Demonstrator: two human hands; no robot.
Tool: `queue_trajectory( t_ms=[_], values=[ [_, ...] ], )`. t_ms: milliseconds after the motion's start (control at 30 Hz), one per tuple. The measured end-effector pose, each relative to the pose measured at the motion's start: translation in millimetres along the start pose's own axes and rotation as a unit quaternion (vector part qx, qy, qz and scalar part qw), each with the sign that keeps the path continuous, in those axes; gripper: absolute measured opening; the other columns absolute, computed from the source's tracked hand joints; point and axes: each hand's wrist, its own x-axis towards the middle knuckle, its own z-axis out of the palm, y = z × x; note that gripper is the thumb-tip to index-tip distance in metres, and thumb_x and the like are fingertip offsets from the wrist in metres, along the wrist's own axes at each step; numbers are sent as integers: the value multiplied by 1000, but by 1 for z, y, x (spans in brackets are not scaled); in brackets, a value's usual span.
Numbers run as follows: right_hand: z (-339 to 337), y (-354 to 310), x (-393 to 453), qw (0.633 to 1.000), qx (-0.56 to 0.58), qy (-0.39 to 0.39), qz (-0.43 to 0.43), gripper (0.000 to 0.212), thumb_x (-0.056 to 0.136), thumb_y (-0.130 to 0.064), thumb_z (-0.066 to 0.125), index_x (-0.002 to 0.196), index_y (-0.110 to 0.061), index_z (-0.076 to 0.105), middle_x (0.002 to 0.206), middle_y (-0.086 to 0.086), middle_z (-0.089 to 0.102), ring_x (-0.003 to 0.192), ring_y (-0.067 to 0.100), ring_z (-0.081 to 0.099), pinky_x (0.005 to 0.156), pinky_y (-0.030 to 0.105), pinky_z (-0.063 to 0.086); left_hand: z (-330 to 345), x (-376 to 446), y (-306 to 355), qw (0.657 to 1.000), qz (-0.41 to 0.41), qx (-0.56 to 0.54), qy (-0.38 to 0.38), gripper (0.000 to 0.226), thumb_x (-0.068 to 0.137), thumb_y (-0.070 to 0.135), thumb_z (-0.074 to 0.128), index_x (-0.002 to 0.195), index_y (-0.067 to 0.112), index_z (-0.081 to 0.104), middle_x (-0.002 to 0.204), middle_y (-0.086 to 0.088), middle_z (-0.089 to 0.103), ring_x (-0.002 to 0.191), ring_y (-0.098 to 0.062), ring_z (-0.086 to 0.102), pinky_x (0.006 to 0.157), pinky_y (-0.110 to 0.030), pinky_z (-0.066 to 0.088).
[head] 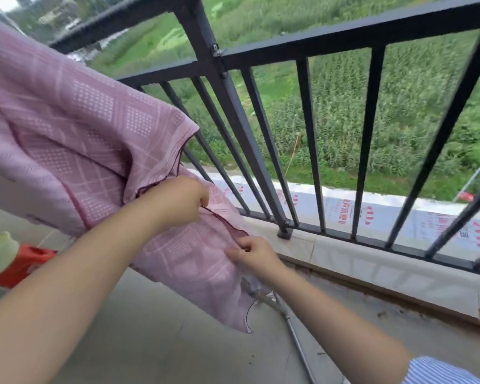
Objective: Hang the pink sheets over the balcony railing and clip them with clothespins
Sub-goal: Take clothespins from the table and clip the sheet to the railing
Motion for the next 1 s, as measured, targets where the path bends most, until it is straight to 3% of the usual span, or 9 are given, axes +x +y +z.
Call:
queue_trajectory(
  t_ms=[67,167,267,500,600,700,800,900,1000],
  values=[
    [-12,2,0,983,-135,77,-97,23,80,-10,61,65,7,58,61,21,51,59,27,49,57,31,32,-4,3,5,1000,-6,-10,-18,25,81,1,43,85,15,63,97,-11,61,97,-28,57,82,-33,49],
    [-22,3,0,932,-246,189,-187,7,75,-8,66,77,-6,72,97,18,61,80,30,61,66,34,47,-13,7,16,998,-9,-50,-26,25,80,2,42,85,4,67,95,-16,65,88,-29,59,77,-34,49],
    [-27,-2,2,922,-264,190,-208,11,73,-7,67,82,-9,73,124,18,55,97,29,63,74,36,53,-25,8,23,996,-4,-92,-12,30,81,6,40,90,2,68,97,-15,70,88,-29,62,79,-36,53],
    [-27,-10,-10,854,-332,183,-356,10,62,-8,76,64,-13,68,118,16,62,68,24,69,42,19,48,-48,8,31,992,11,-124,28,32,85,6,40,96,11,69,95,-6,67,69,-22,58,67,-32,51],
    [-30,-7,-7,864,-300,232,-333,6,67,-8,69,63,-9,65,105,10,70,63,23,68,38,20,45,-54,12,40,987,39,-156,28,31,87,8,40,97,13,68,86,-1,66,68,-29,63,63,-33,55],
    [-45,3,-8,866,-287,269,-308,6,63,-3,64,65,-8,67,76,4,72,58,21,67,39,21,44,-60,22,52,989,82,-111,42,31,89,8,40,104,15,66,79,7,61,64,-15,54,59,-12,45],
    [-58,14,-21,869,-285,278,-294,9,62,-1,64,65,-8,68,67,3,70,58,16,64,46,22,45,-62,32,68,990,113,68,42,32,87,5,44,109,21,61,110,-1,63,96,-22,58,76,-28,46],
    [-63,24,-35,898,-196,300,-254,10,69,1,62,60,-3,66,57,5,65,60,10,53,51,17,37,-57,40,83,930,239,263,92,30,85,2,46,107,18,58,106,-1,61,98,-22,55,78,-31,40],
    [-72,31,-50,935,-34,301,-183,22,72,2,69,57,-13,68,48,-18,59,56,-4,52,52,6,35,-48,36,98,906,348,212,113,29,92,32,44,110,15,59,109,-2,63,102,-23,54,88,-34,42]
  ],
)
